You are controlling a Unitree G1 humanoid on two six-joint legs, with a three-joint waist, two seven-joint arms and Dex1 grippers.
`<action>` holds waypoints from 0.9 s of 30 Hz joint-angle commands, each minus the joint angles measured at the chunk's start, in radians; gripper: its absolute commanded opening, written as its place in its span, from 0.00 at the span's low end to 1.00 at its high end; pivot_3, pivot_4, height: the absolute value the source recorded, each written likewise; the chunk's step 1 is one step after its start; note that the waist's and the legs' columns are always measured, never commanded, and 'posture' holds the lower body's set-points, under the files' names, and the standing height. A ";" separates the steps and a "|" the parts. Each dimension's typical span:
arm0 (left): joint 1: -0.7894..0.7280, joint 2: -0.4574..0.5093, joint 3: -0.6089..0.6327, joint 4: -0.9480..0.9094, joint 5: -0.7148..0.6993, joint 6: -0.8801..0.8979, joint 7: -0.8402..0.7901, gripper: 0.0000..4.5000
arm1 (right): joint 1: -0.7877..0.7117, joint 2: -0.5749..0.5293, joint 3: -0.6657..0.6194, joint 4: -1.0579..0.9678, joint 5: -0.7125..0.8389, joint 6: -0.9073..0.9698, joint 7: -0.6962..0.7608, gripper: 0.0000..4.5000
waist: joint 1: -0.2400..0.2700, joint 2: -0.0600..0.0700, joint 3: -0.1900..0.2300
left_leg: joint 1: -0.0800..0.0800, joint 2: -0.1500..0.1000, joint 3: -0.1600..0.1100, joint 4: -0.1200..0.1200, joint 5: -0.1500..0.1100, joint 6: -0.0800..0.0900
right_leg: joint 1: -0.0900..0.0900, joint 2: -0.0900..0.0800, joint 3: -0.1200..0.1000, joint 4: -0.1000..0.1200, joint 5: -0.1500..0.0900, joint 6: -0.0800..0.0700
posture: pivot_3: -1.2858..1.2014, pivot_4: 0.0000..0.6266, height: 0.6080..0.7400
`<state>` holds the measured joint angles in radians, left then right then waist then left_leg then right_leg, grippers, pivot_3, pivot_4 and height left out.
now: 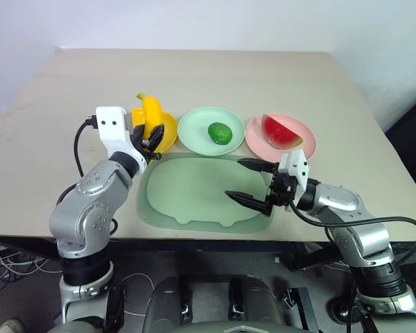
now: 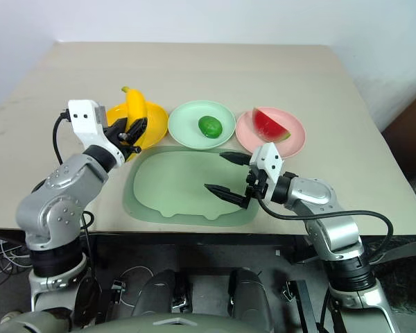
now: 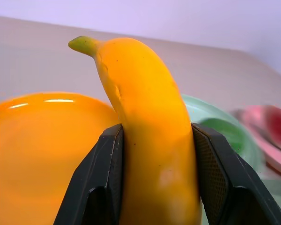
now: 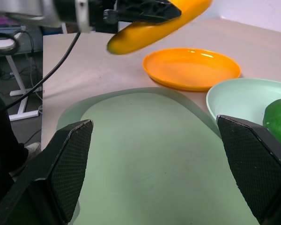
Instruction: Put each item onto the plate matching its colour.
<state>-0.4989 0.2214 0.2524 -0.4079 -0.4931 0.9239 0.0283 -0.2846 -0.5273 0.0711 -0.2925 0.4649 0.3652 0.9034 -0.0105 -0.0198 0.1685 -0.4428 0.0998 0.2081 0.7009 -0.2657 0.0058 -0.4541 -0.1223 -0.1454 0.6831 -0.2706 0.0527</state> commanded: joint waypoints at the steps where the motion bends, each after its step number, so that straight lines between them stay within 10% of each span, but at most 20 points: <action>1: -0.084 0.009 0.031 0.121 0.083 -0.056 0.080 0.39 | -0.026 0.008 0.011 -0.014 -0.001 0.004 -0.002 1.00 | 0.000 0.000 0.000 | 0.000 0.000 0.000 0.000 0.000 0.000 | 0.000 0.000 0.000 0.000 0.000 0.000 | 0.52 0.24 0.66; 21: -0.350 0.052 0.032 0.762 0.216 -0.261 0.066 0.39 | -0.070 0.029 0.019 -0.026 -0.014 0.057 -0.051 1.00 | -0.002 -0.001 0.000 | 0.000 0.000 0.001 0.000 0.000 0.000 | -0.001 0.000 -0.001 0.001 0.000 0.000 | 0.52 0.24 0.66; 27: -0.341 0.054 -0.001 0.742 0.241 -0.279 0.039 0.81 | -0.061 0.029 0.016 -0.028 -0.019 0.050 -0.062 1.00 | -0.001 -0.001 0.000 | 0.000 0.000 0.001 0.000 0.000 -0.001 | -0.001 0.000 -0.001 0.001 0.000 0.000 | 0.52 0.24 0.66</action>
<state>-0.8236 0.2626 0.2621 0.3726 -0.2676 0.6768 0.0755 -0.3460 -0.4990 0.1001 -0.2891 0.4440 0.4297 0.8447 -0.0120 -0.0204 0.1687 -0.4431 0.0998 0.2092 0.7011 -0.2653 0.0053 -0.4547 -0.1221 -0.1459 0.6840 -0.2706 0.0530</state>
